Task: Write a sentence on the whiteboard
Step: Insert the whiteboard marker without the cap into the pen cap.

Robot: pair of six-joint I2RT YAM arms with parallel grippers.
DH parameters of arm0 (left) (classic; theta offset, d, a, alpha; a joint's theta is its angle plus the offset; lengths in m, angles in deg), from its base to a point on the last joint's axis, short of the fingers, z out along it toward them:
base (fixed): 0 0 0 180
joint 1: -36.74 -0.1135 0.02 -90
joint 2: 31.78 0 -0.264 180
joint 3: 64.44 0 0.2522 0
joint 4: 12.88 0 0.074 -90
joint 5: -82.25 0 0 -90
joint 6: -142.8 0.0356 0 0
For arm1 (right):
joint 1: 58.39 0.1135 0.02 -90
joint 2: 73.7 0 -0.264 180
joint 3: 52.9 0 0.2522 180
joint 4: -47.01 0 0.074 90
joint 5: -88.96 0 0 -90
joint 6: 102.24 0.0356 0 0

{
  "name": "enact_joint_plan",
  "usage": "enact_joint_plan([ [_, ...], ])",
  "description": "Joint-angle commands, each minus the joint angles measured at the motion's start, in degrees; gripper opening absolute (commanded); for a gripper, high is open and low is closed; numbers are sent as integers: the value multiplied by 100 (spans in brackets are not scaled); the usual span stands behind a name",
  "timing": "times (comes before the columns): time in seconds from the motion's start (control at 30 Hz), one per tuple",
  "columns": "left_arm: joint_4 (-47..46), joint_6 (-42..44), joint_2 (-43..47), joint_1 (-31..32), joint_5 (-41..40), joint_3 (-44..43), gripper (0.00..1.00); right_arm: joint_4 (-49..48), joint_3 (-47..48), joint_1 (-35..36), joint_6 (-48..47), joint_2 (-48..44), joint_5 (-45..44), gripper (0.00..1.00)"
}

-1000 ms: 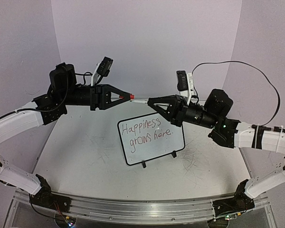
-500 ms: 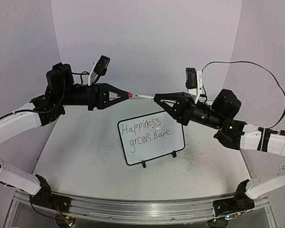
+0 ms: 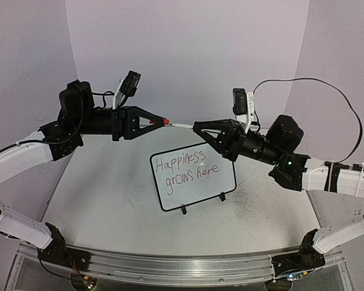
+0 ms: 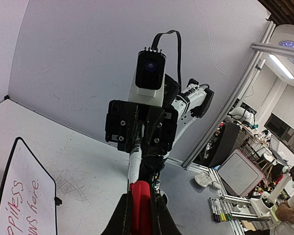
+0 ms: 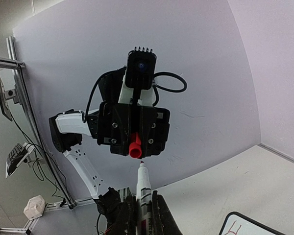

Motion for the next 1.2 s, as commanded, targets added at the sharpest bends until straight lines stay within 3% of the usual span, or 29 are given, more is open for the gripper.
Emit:
enact_joint_plan([
  [0.0, -229, 21, 94, 35, 15, 10, 0, -483, 31, 2, 61, -106, 17, 0],
  [1.17, -227, -41, 59, 35, 74, 27, 0, -651, 260, -5, 57, 183, 134, 0],
])
